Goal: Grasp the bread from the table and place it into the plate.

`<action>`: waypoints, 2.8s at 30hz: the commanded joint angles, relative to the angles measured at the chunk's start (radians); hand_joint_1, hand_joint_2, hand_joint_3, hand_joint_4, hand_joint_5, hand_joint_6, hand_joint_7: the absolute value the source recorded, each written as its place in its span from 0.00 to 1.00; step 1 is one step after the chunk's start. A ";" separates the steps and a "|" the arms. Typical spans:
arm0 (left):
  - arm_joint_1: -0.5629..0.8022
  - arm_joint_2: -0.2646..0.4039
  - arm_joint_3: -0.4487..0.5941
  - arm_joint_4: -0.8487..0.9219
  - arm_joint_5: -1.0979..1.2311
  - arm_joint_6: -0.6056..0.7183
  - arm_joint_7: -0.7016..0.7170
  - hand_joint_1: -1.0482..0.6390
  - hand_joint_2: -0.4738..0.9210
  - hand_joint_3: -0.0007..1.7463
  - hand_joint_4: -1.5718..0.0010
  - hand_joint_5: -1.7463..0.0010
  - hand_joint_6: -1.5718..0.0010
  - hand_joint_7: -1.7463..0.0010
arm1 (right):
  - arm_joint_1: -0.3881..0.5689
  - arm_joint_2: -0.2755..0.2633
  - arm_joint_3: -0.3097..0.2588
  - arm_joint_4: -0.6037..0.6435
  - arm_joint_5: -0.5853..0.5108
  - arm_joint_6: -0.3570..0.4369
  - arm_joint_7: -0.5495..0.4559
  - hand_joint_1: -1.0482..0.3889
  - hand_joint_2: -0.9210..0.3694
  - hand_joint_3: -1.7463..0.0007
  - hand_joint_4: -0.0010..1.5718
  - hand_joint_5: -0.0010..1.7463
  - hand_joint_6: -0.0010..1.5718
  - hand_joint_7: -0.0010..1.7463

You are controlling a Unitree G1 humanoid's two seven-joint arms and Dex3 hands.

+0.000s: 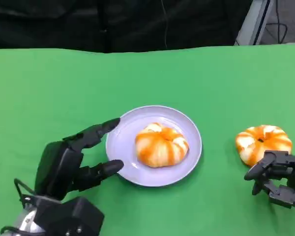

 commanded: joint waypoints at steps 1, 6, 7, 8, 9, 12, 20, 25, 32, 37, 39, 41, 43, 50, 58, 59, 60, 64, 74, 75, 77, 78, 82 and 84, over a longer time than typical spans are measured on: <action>0.031 0.015 0.031 -0.009 -0.011 -0.035 0.018 0.24 1.00 0.11 0.47 0.99 0.56 0.99 | 0.000 -0.017 -0.013 0.005 0.017 0.002 0.008 0.78 0.07 0.65 0.55 0.79 0.61 0.53; 0.062 0.015 0.069 -0.004 -0.049 -0.083 0.001 0.25 1.00 0.11 0.46 0.99 0.55 0.99 | -0.002 -0.016 -0.017 0.003 0.025 0.008 0.017 0.77 0.07 0.65 0.55 0.79 0.61 0.53; 0.066 0.017 0.076 0.004 -0.059 -0.096 -0.005 0.25 1.00 0.11 0.45 0.99 0.55 0.99 | -0.002 -0.016 -0.017 0.002 0.026 0.011 0.019 0.77 0.07 0.65 0.55 0.79 0.61 0.53; 0.070 0.020 0.083 0.014 -0.070 -0.112 -0.009 0.26 1.00 0.11 0.45 0.99 0.55 0.99 | -0.002 -0.016 -0.017 0.002 0.024 0.010 0.017 0.77 0.07 0.65 0.55 0.79 0.61 0.53; 0.072 0.022 0.089 0.025 -0.080 -0.127 -0.012 0.26 1.00 0.11 0.45 0.99 0.55 0.99 | -0.002 -0.017 -0.016 0.002 0.022 0.008 0.014 0.77 0.07 0.65 0.55 0.79 0.61 0.53; 0.074 0.027 0.106 0.058 -0.102 -0.161 -0.019 0.27 1.00 0.11 0.45 0.99 0.55 0.99 | -0.002 -0.019 -0.014 0.002 0.016 0.006 0.006 0.77 0.07 0.64 0.55 0.79 0.61 0.53; 0.073 0.033 0.150 0.138 -0.159 -0.231 -0.064 0.27 1.00 0.11 0.45 1.00 0.54 0.99 | -0.001 -0.025 -0.016 0.003 0.021 0.006 0.012 0.77 0.07 0.64 0.55 0.78 0.60 0.53; 0.059 0.015 0.174 0.181 -0.239 -0.276 -0.136 0.29 1.00 0.11 0.45 0.99 0.54 0.99 | -0.001 -0.024 -0.022 0.003 0.035 0.015 0.032 0.77 0.06 0.65 0.55 0.79 0.60 0.53; 0.031 -0.009 0.206 0.259 -0.350 -0.331 -0.266 0.41 1.00 0.07 0.44 0.99 0.53 0.99 | -0.002 -0.022 -0.026 0.004 0.036 0.014 0.039 0.77 0.07 0.65 0.55 0.79 0.61 0.52; 0.018 -0.020 0.228 0.290 -0.364 -0.332 -0.300 0.52 1.00 0.06 0.44 1.00 0.52 0.99 | -0.005 -0.021 -0.029 0.006 0.030 0.013 0.033 0.77 0.06 0.66 0.55 0.79 0.61 0.51; 0.014 -0.023 0.237 0.297 -0.358 -0.331 -0.299 0.55 1.00 0.08 0.43 0.99 0.51 0.99 | -0.004 -0.022 -0.028 0.006 0.026 0.010 0.028 0.77 0.06 0.65 0.55 0.79 0.62 0.51; 0.010 -0.023 0.244 0.305 -0.344 -0.326 -0.289 0.56 1.00 0.10 0.42 0.99 0.50 0.99 | -0.005 -0.022 -0.029 0.006 0.027 0.012 0.030 0.77 0.06 0.65 0.55 0.79 0.62 0.51; 0.009 -0.025 0.250 0.309 -0.338 -0.315 -0.286 0.58 1.00 0.13 0.41 0.99 0.48 0.98 | -0.004 -0.021 -0.030 0.004 0.032 0.019 0.036 0.78 0.06 0.65 0.55 0.79 0.62 0.51; -0.002 -0.031 0.269 0.328 -0.321 -0.297 -0.258 0.61 1.00 0.22 0.35 0.97 0.40 0.97 | -0.005 -0.021 -0.034 0.004 0.032 0.017 0.040 0.78 0.07 0.65 0.55 0.79 0.61 0.50; -0.019 -0.032 0.274 0.360 -0.276 -0.290 -0.193 0.62 1.00 0.28 0.33 0.76 0.27 0.94 | -0.007 -0.018 -0.041 0.005 0.038 0.023 0.051 0.78 0.06 0.66 0.55 0.78 0.61 0.50; -0.021 -0.031 0.273 0.364 -0.275 -0.290 -0.192 0.62 1.00 0.29 0.41 0.59 0.26 0.93 | -0.008 -0.018 -0.042 0.005 0.038 0.024 0.052 0.78 0.06 0.66 0.55 0.78 0.61 0.50; -0.022 -0.031 0.273 0.367 -0.274 -0.291 -0.191 0.62 1.00 0.29 0.47 0.48 0.25 0.92 | -0.008 -0.018 -0.042 0.005 0.039 0.024 0.053 0.78 0.06 0.66 0.55 0.78 0.61 0.51; -0.028 -0.031 0.272 0.384 -0.266 -0.288 -0.179 0.61 1.00 0.30 0.54 0.31 0.41 0.59 | -0.009 -0.018 -0.044 0.005 0.038 0.027 0.052 0.77 0.06 0.66 0.56 0.79 0.62 0.51; -0.020 -0.039 0.265 0.392 -0.270 -0.275 -0.188 0.61 1.00 0.30 0.55 0.28 0.51 0.37 | -0.013 -0.015 -0.042 0.010 0.037 0.024 0.053 0.78 0.06 0.67 0.55 0.79 0.62 0.50; -0.019 -0.039 0.264 0.392 -0.269 -0.275 -0.189 0.61 1.00 0.29 0.55 0.28 0.51 0.37 | -0.012 -0.015 -0.042 0.010 0.037 0.025 0.054 0.78 0.05 0.67 0.55 0.79 0.62 0.50; -0.019 -0.040 0.263 0.391 -0.270 -0.276 -0.189 0.61 1.00 0.29 0.55 0.27 0.51 0.36 | -0.012 -0.015 -0.042 0.009 0.037 0.027 0.054 0.78 0.05 0.67 0.55 0.79 0.62 0.50; -0.018 -0.040 0.262 0.391 -0.269 -0.274 -0.188 0.61 0.99 0.29 0.55 0.27 0.51 0.36 | -0.012 -0.016 -0.041 0.009 0.034 0.024 0.049 0.78 0.05 0.67 0.55 0.79 0.62 0.50; -0.016 -0.044 0.258 0.387 -0.271 -0.264 -0.190 0.61 0.99 0.28 0.56 0.24 0.51 0.35 | -0.012 -0.017 -0.039 0.009 0.028 0.017 0.041 0.78 0.06 0.67 0.55 0.79 0.62 0.50; -0.016 -0.044 0.257 0.386 -0.271 -0.262 -0.190 0.60 0.99 0.28 0.57 0.22 0.52 0.33 | -0.012 -0.017 -0.039 0.009 0.025 0.013 0.038 0.77 0.06 0.67 0.55 0.79 0.62 0.50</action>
